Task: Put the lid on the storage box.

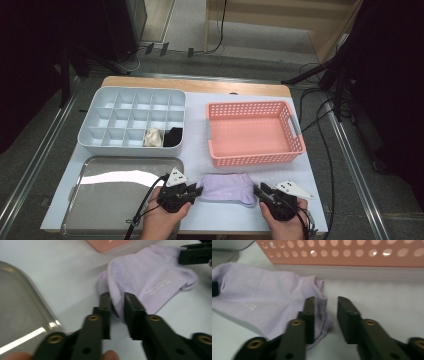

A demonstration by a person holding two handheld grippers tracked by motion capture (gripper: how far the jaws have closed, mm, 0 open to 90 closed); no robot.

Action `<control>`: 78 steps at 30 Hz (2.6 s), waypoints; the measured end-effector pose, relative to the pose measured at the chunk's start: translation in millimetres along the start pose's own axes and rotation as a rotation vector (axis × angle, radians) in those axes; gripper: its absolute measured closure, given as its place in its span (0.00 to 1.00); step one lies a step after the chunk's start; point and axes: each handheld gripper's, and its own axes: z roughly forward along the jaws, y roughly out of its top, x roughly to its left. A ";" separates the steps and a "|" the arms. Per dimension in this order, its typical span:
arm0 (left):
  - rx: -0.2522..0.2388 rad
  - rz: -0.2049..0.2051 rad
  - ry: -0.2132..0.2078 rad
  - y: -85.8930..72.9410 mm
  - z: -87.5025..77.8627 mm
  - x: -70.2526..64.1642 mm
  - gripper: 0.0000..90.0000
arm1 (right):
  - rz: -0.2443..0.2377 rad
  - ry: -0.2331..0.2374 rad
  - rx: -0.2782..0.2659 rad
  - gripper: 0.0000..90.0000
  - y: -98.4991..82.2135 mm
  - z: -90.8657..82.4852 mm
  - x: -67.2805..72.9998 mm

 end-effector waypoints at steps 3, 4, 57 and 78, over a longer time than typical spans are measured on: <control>-0.004 0.003 -0.002 0.0 1.7 -0.1 0.81 | 0.023 0.003 0.002 0.74 -5.3 1.2 -0.4; 0.000 0.004 -0.001 -0.2 2.0 -1.0 0.87 | 0.023 0.002 0.009 0.83 -5.4 1.1 0.7; 0.042 0.019 -0.019 16.1 32.8 -33.3 0.96 | -0.004 0.113 -0.061 0.95 17.7 -9.5 25.9; -0.051 -0.003 -0.021 26.9 -6.6 -19.0 0.90 | -0.116 0.231 -0.035 0.95 24.8 11.6 84.8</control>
